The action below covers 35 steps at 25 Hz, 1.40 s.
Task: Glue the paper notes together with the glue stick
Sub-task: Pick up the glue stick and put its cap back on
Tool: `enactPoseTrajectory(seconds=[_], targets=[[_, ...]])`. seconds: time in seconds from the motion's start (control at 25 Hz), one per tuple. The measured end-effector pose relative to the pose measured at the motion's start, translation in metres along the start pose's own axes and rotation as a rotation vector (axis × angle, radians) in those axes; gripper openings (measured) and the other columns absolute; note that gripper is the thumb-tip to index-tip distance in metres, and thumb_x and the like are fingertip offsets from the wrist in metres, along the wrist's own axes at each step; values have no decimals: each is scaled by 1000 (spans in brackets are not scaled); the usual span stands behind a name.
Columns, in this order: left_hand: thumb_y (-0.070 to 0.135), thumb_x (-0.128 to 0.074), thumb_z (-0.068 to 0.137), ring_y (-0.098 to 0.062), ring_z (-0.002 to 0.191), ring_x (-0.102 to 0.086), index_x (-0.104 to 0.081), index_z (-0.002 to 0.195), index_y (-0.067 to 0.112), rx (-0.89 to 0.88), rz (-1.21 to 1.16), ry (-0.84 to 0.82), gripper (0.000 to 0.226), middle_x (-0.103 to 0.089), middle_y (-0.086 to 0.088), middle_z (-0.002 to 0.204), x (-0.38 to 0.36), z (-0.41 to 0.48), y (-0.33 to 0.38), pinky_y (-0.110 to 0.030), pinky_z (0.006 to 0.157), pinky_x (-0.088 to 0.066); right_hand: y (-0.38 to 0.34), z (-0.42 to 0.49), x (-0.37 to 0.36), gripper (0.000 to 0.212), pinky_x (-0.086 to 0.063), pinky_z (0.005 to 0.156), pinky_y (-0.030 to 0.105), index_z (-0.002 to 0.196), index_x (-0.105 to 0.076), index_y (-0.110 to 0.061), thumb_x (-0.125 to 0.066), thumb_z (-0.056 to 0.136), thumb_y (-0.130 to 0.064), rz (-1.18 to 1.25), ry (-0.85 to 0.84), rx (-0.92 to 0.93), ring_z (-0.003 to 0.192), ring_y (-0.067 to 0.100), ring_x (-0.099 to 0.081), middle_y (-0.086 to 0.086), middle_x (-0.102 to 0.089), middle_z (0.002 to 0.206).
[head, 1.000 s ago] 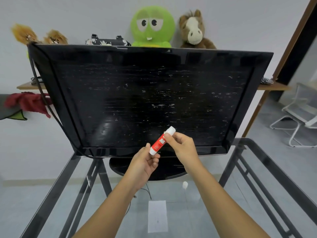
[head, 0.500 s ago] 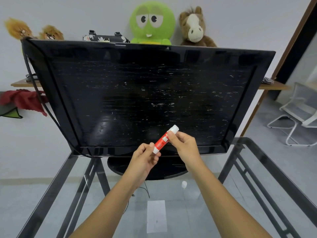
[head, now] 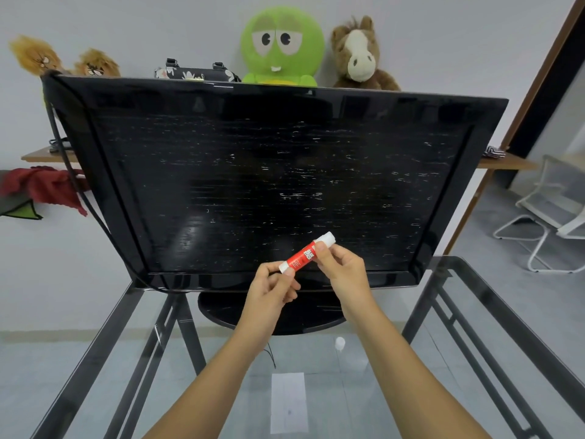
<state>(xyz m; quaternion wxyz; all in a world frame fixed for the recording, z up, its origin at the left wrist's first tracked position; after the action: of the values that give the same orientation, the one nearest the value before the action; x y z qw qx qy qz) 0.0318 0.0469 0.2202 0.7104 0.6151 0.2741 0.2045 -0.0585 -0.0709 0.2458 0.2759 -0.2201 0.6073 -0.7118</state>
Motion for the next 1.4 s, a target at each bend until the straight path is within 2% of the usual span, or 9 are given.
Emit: enactPoseTrajectory(seconds=[0.16, 0.36, 0.52, 0.6, 0.84, 1.0, 1.08, 1.28, 1.4], targets=[[48, -39, 93, -7, 51, -50, -59, 85, 16, -20, 200, 50, 39, -58, 4, 56, -1, 3, 9, -22, 59, -47, -6, 1, 0, 32, -48, 83, 18, 91, -71, -24, -58, 81, -51, 37, -50, 3, 99, 5, -65, -5, -73, 93], [49, -43, 92, -7, 34, -31, -54, 61, 15, 628, -397, -157, 47, -38, 5, 40, 0, 7, 23, -19, 33, -30, -6, 0, 0, 30, -47, 90, 23, 91, -72, -25, -59, 81, -50, 10, -71, 13, 99, 6, -65, -5, -73, 95], [50, -54, 83, -10, 58, -56, -56, 100, 16, 114, -127, -35, 38, -62, -2, 71, -2, 2, 16, -22, 59, -49, -8, 1, -3, 26, -48, 87, 21, 90, -72, -26, -60, 83, -48, 4, -48, 2, 97, 3, -65, -6, -73, 93], [51, -50, 83, -10, 60, -59, -56, 98, 17, -102, 135, 6, 37, -65, 1, 69, -2, 0, 13, -19, 60, -51, -8, 1, -4, 28, -49, 82, 17, 90, -72, -28, -59, 82, -51, 1, -47, 7, 96, 1, -65, -7, -73, 93], [56, -36, 92, -9, 33, -33, -56, 57, 16, 494, -236, -116, 56, -44, 2, 41, 4, 0, 21, -19, 33, -32, -7, -1, -7, 31, -48, 87, 22, 88, -71, -25, -58, 83, -53, -23, -117, 34, 98, 10, -65, 0, -71, 94], [60, -37, 85, -10, 50, -57, -57, 94, 19, 54, 188, 18, 46, -63, 0, 58, 3, -2, 12, -25, 57, -50, -4, -1, -9, 27, -47, 89, 23, 85, -72, -30, -59, 81, -53, -13, -65, 33, 97, 5, -65, -6, -73, 93], [59, -42, 81, -10, 53, -58, -57, 88, 20, -130, 264, -2, 43, -65, 1, 61, 2, -7, 8, -24, 56, -49, -6, -1, -9, 26, -49, 81, 16, 84, -72, -33, -59, 80, -55, -8, -67, 37, 95, 3, -65, -8, -73, 91], [56, -35, 92, -10, 32, -32, -49, 53, 17, 419, -318, -141, 56, -42, 2, 39, 4, -7, 17, -20, 33, -30, -6, -2, -11, 30, -49, 85, 19, 86, -72, -30, -59, 79, -56, -8, -110, 53, 97, 5, -65, -7, -72, 92], [54, -35, 93, -11, 35, -42, -57, 67, 14, 416, -152, -96, 52, -50, -1, 45, 4, -6, 17, -21, 39, -37, -3, -3, -10, 32, -46, 91, 25, 87, -72, -28, -60, 78, -55, -4, -77, 45, 97, 5, -65, -7, -73, 93]])
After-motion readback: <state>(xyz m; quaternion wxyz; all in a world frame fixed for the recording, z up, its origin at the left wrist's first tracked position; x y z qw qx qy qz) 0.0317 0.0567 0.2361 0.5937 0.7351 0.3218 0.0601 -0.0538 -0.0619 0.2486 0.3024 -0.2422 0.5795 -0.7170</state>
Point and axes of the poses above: each hand's wrist, its own z-axis towards the middle knuckle, its own x-axis out of the back of the hand, y = z × x, the point moved 1 cm from there along z, towards the middle knuckle
